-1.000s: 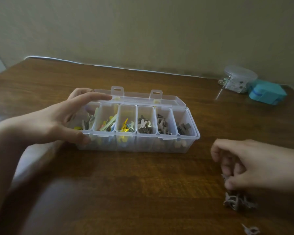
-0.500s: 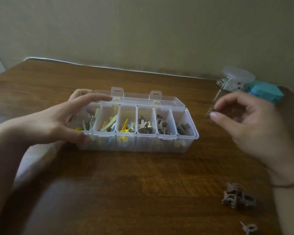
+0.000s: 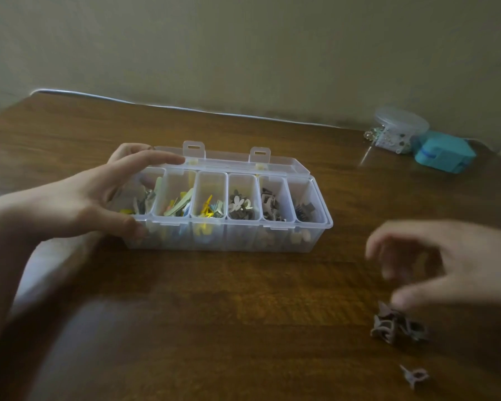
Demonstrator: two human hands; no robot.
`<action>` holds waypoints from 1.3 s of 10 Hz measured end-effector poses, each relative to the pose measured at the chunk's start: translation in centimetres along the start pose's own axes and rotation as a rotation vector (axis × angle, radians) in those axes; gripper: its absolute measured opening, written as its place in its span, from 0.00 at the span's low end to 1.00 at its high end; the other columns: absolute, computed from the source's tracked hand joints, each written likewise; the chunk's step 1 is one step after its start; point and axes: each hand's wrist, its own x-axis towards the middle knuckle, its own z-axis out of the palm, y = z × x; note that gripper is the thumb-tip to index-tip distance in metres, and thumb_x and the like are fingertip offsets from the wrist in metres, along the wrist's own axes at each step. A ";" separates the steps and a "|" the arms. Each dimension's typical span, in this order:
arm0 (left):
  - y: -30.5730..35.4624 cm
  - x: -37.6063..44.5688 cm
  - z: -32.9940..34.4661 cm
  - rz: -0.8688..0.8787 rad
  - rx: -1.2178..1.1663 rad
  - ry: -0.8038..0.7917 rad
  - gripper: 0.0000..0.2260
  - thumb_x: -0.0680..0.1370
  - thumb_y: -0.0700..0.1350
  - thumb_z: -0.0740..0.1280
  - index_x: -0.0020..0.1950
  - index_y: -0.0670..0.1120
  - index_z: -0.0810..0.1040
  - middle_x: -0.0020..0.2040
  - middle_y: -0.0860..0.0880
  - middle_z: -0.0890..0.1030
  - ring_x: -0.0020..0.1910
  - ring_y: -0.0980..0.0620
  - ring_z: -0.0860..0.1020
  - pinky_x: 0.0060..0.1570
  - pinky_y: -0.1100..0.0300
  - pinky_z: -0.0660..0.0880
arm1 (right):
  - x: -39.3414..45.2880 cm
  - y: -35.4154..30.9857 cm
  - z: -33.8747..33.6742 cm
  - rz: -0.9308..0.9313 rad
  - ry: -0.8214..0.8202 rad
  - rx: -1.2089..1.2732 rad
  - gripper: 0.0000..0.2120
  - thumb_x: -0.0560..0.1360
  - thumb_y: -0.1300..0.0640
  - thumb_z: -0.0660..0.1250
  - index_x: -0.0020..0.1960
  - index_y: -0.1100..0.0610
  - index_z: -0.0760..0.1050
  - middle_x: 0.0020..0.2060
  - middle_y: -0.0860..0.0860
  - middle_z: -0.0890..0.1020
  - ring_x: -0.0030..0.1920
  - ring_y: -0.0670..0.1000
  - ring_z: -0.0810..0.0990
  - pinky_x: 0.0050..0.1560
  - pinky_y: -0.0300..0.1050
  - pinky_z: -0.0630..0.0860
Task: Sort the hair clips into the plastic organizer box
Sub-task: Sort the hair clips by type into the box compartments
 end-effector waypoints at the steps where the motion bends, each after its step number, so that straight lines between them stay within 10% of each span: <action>1: -0.3 0.3 0.1 -0.003 0.007 -0.007 0.47 0.56 0.64 0.74 0.74 0.67 0.64 0.68 0.69 0.65 0.73 0.54 0.66 0.70 0.41 0.66 | 0.5 -1.0 0.3 0.063 -0.160 0.019 0.23 0.64 0.42 0.77 0.53 0.32 0.70 0.49 0.37 0.79 0.51 0.43 0.79 0.48 0.46 0.79; 3: -0.6 0.3 0.1 -0.009 0.032 -0.003 0.50 0.54 0.70 0.75 0.74 0.67 0.63 0.70 0.63 0.65 0.73 0.52 0.67 0.70 0.40 0.67 | 1.2 -2.1 1.6 0.032 -0.271 0.046 0.21 0.68 0.54 0.76 0.50 0.34 0.70 0.49 0.41 0.79 0.48 0.46 0.80 0.47 0.52 0.80; 6: 0.2 -0.1 -0.7 0.035 -0.131 -0.071 0.47 0.51 0.70 0.77 0.70 0.71 0.67 0.63 0.68 0.65 0.69 0.62 0.68 0.65 0.58 0.65 | 2.8 -2.0 1.6 -0.043 0.055 -0.005 0.25 0.74 0.60 0.70 0.54 0.30 0.71 0.44 0.39 0.81 0.45 0.43 0.82 0.48 0.46 0.78; 9: 0.3 -0.3 -0.7 0.045 -0.092 -0.067 0.41 0.57 0.59 0.74 0.69 0.73 0.65 0.64 0.71 0.63 0.66 0.73 0.63 0.57 0.78 0.65 | 1.8 1.0 0.6 0.089 -0.083 0.005 0.26 0.63 0.37 0.75 0.56 0.24 0.68 0.53 0.31 0.75 0.54 0.36 0.75 0.49 0.42 0.76; 13: 0.0 0.1 -0.4 0.066 -0.046 -0.058 0.44 0.59 0.63 0.77 0.72 0.71 0.62 0.66 0.68 0.62 0.69 0.65 0.64 0.63 0.65 0.64 | 2.5 1.1 0.7 0.094 0.180 0.058 0.20 0.73 0.53 0.72 0.49 0.26 0.73 0.45 0.45 0.82 0.43 0.46 0.81 0.48 0.50 0.81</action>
